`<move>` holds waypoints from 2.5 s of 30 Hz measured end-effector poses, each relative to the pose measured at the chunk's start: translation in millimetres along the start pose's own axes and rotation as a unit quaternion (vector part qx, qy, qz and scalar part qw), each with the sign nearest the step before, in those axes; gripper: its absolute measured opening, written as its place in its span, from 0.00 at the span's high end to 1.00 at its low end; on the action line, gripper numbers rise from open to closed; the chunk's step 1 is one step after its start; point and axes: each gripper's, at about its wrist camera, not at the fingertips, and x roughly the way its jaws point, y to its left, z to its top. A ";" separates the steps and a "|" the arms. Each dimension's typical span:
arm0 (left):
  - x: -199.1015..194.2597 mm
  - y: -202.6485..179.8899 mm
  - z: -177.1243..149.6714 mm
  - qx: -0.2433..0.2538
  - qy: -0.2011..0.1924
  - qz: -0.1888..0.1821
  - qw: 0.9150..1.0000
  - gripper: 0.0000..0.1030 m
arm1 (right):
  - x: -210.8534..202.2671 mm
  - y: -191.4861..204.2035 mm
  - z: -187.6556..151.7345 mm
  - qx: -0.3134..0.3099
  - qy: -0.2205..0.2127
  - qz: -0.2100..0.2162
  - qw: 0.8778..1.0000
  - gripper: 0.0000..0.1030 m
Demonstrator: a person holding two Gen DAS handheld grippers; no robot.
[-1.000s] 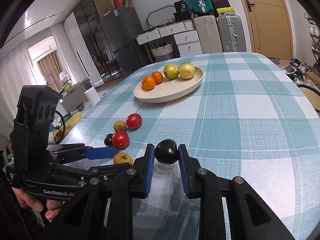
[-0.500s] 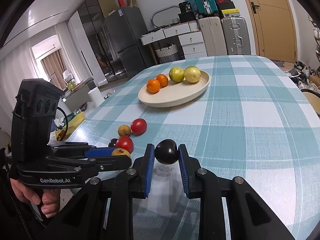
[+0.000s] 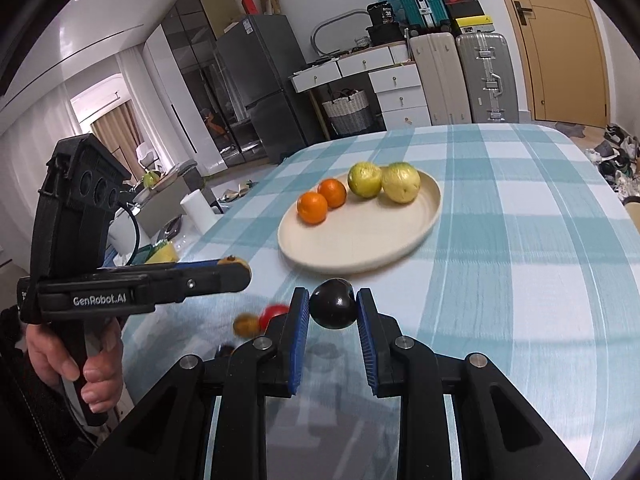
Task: Organize fruits
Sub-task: 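Carry the brown fruit and plum to the cream plate and release both, then withdraw both grippers from the plate toward the tomatoes and plum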
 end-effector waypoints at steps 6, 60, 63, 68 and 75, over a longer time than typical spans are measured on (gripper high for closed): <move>25.2 11.2 38.1 0.001 -0.005 0.010 1.000 0.76 | 26.4 -4.4 31.8 -0.009 0.004 0.003 1.000 0.76; 91.8 40.4 98.0 -0.033 0.010 0.017 0.999 0.73 | 112.3 -40.1 95.4 -0.024 0.018 -0.021 0.999 0.36; 83.9 35.0 89.3 -0.025 0.007 0.026 0.999 0.67 | 105.3 -40.5 91.9 -0.020 0.017 -0.027 0.999 0.35; 72.9 28.9 77.6 -0.020 0.006 0.035 0.999 0.67 | 89.9 -38.8 85.3 -0.014 0.007 -0.032 0.999 0.28; 54.7 16.6 65.6 -0.010 -0.005 0.052 0.999 0.58 | 73.1 -33.7 83.4 -0.008 -0.004 -0.033 0.999 0.23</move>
